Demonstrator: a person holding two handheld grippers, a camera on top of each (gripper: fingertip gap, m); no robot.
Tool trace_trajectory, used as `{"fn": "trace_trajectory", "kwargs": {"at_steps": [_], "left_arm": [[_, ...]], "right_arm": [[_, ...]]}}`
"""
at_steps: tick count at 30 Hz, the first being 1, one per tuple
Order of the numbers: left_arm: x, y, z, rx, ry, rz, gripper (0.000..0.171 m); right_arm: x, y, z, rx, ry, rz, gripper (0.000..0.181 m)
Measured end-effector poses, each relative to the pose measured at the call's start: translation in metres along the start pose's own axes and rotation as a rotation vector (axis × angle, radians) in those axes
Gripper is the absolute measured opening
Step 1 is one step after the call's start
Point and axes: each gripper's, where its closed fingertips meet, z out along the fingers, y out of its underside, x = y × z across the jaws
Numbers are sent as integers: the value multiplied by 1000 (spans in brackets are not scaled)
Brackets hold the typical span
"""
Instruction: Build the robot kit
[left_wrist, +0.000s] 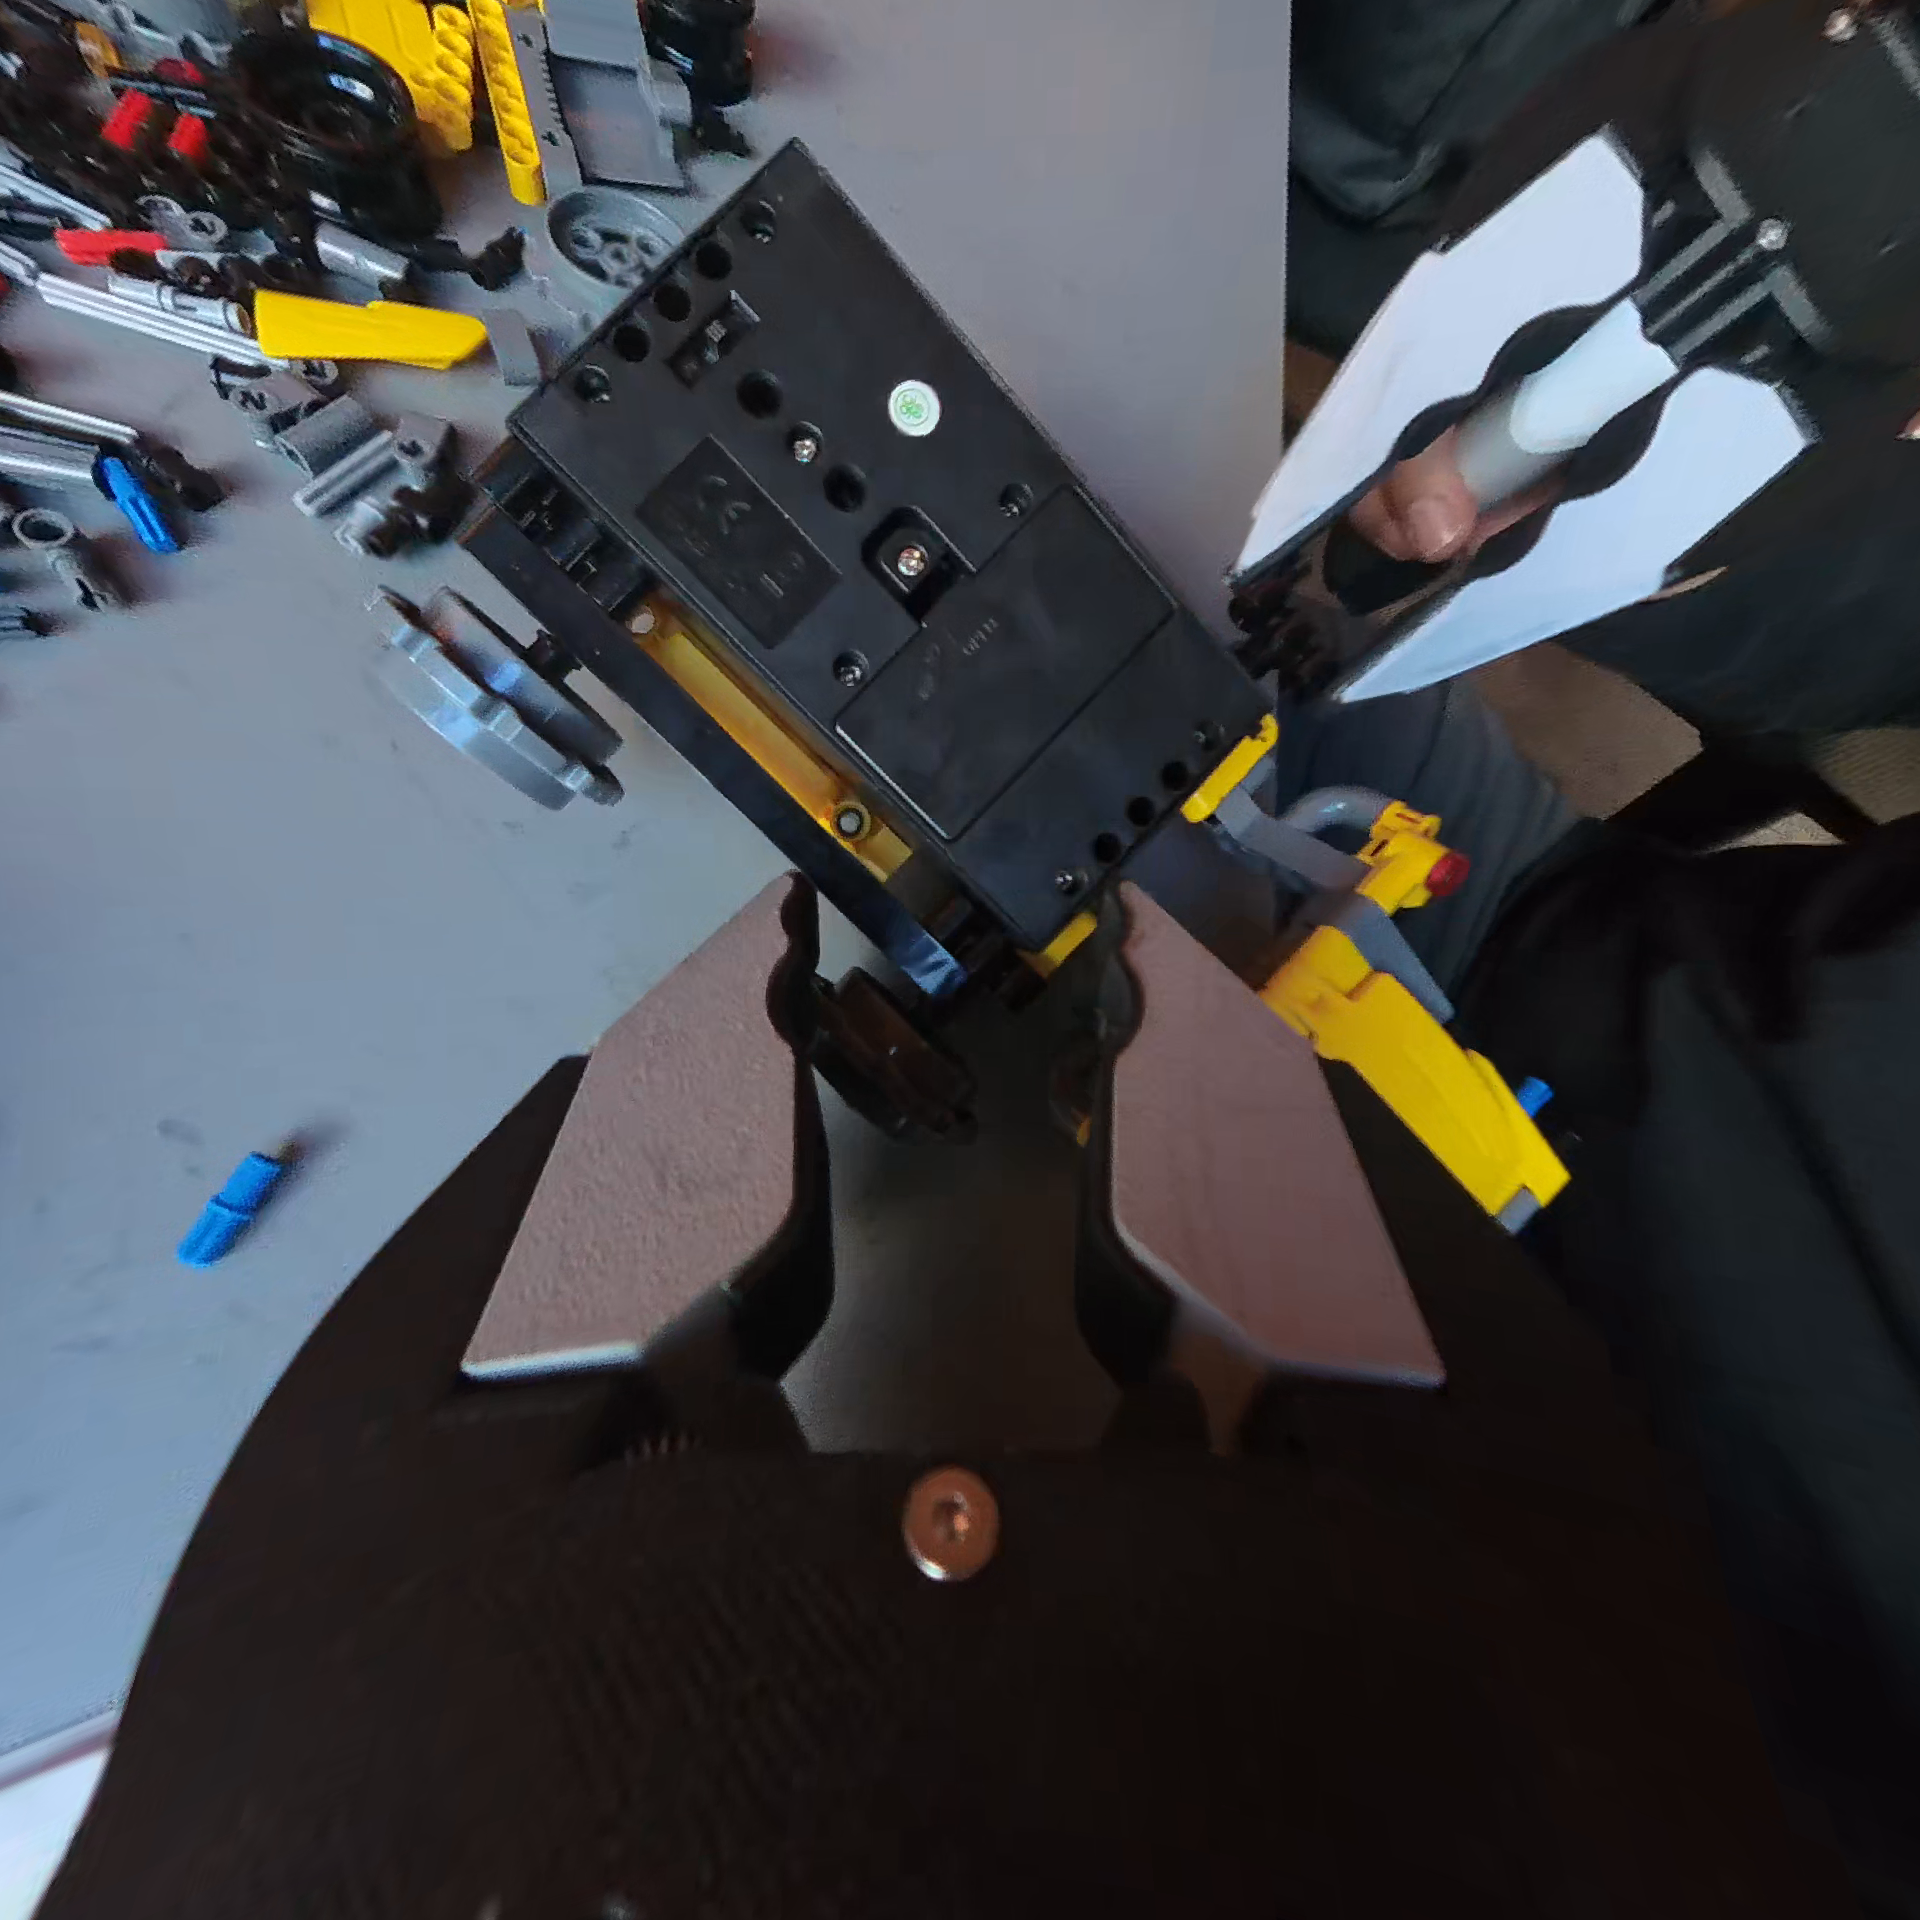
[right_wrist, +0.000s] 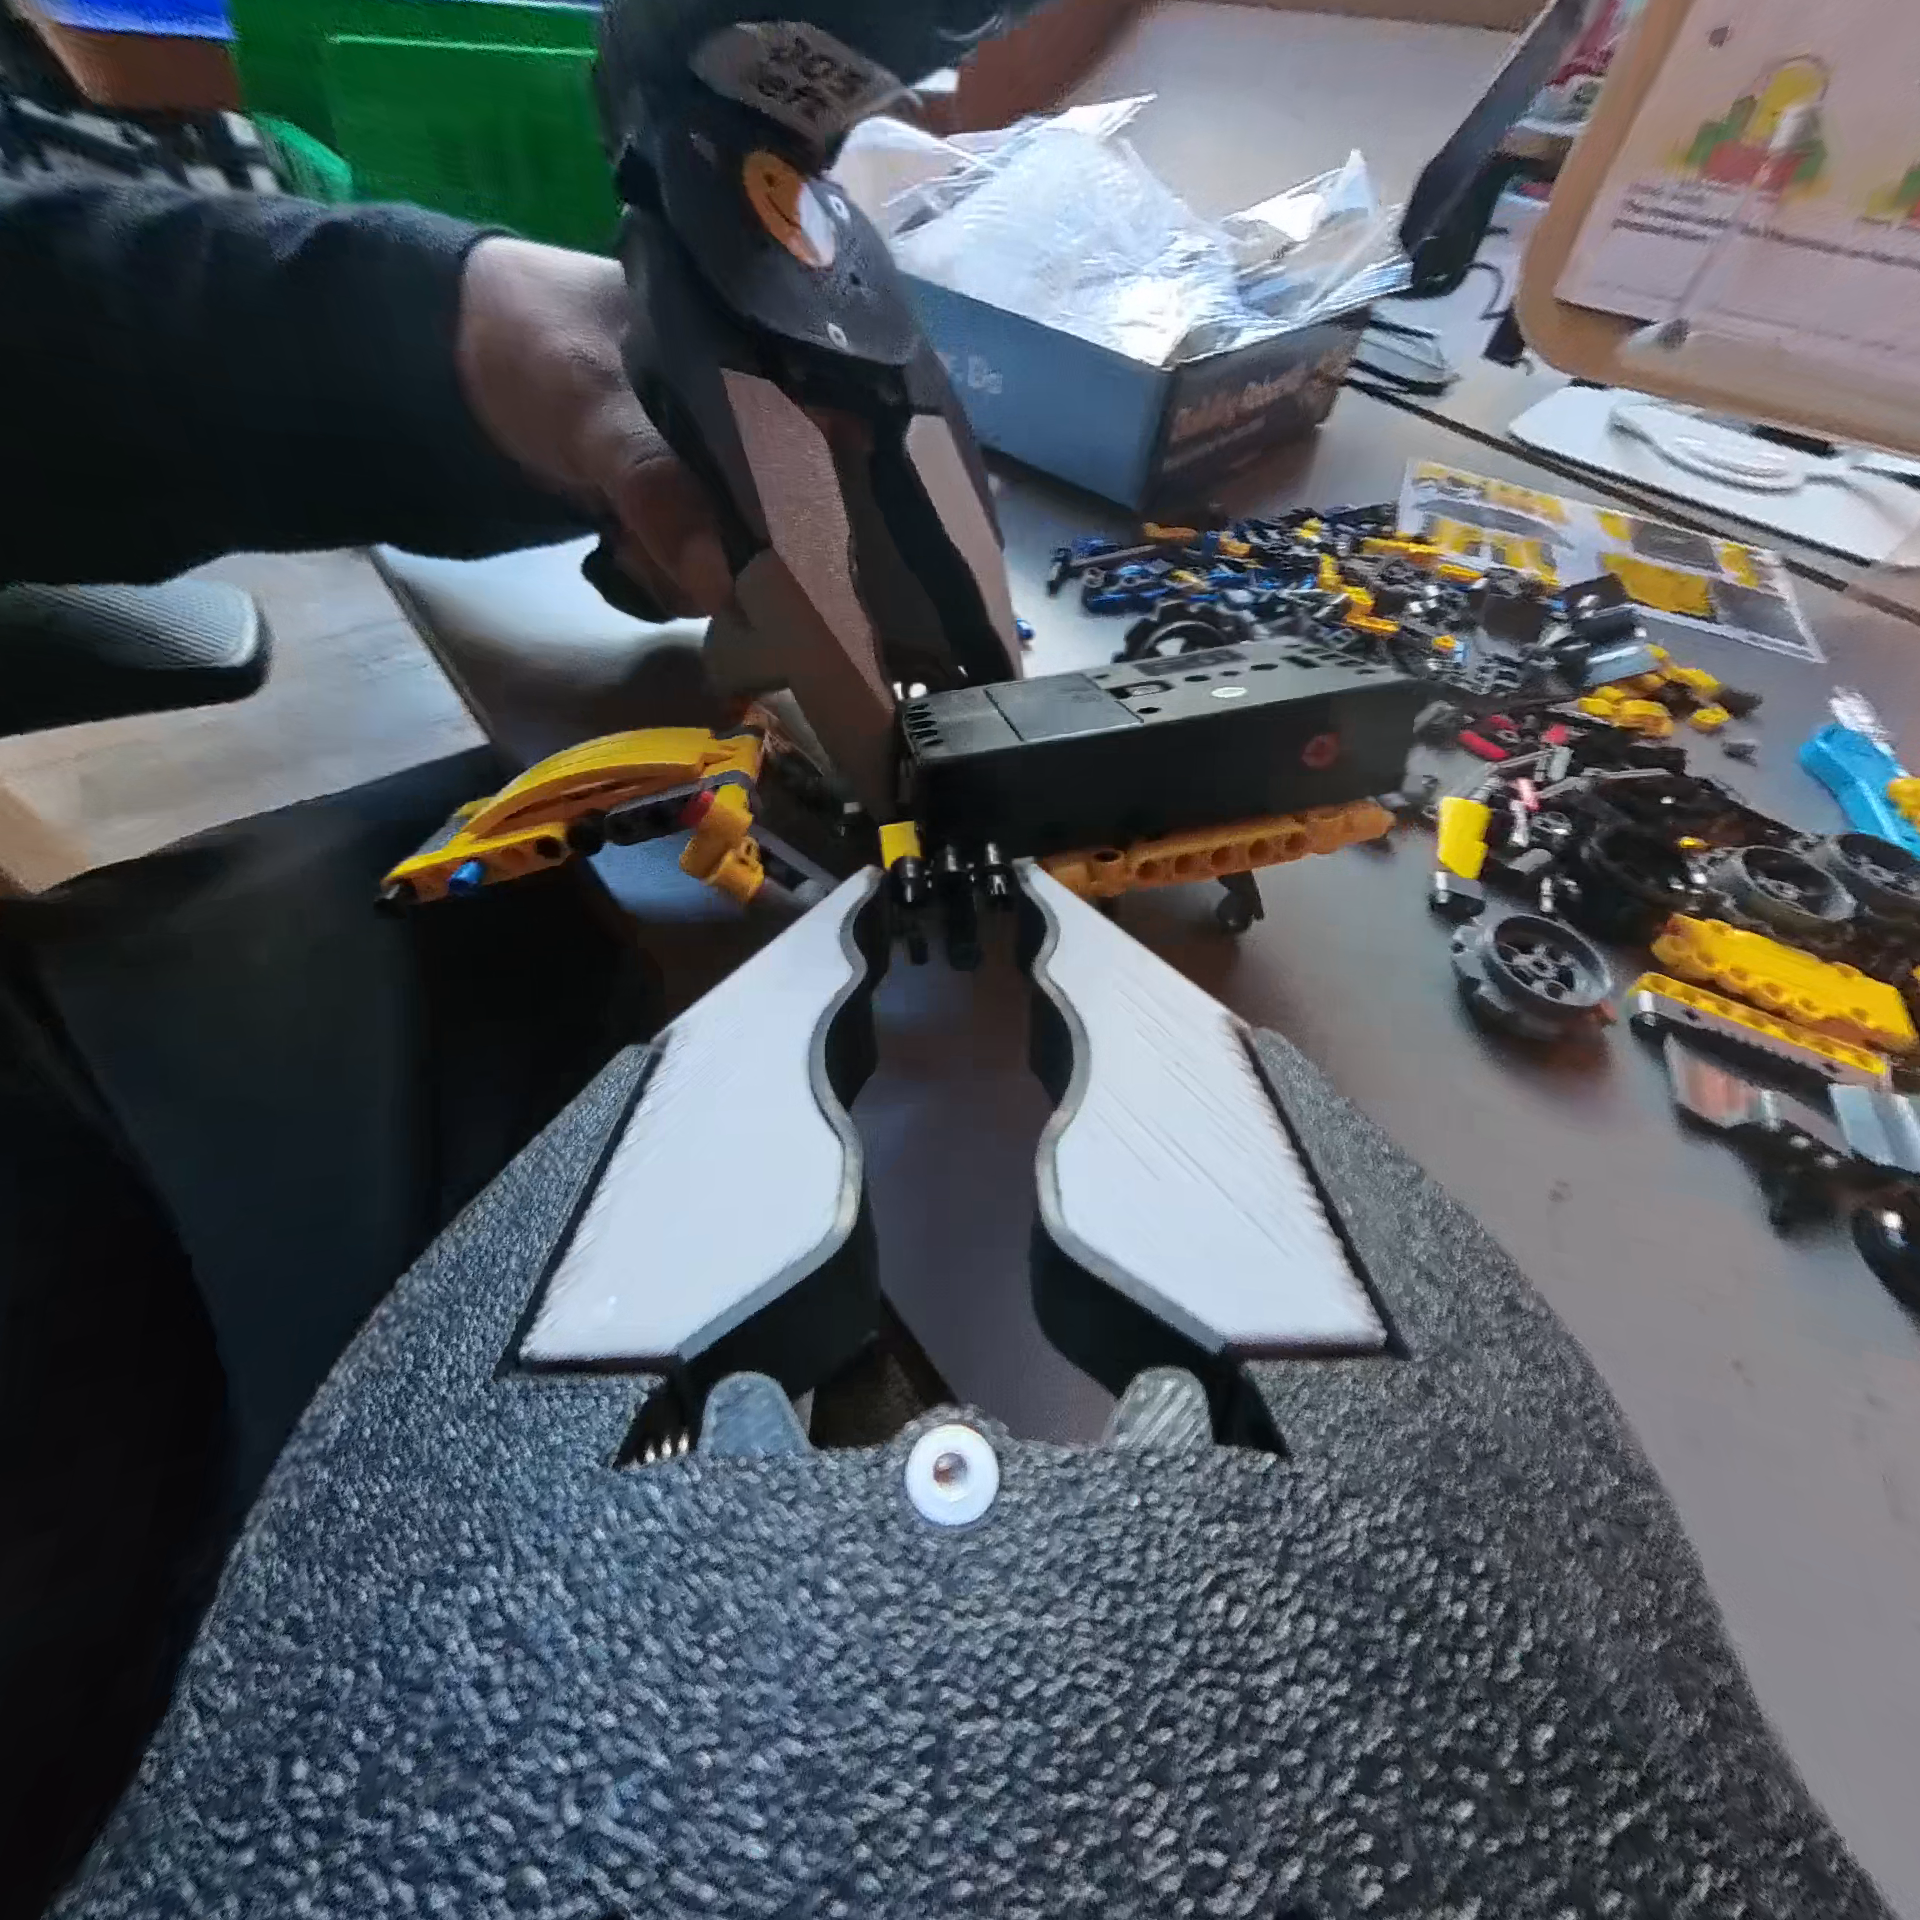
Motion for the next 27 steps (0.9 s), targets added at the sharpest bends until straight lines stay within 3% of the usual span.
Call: {"fn": "trace_trajectory", "kwargs": {"at_steps": [8, 27], "left_arm": [[7, 2, 0, 31, 1, 10, 51], [8, 0, 3, 34, -1, -1, 50]], "right_arm": [[-14, -3, 2, -29, -106, 66, 23], [-7, -3, 0, -27, -141, 74, 23]]}}
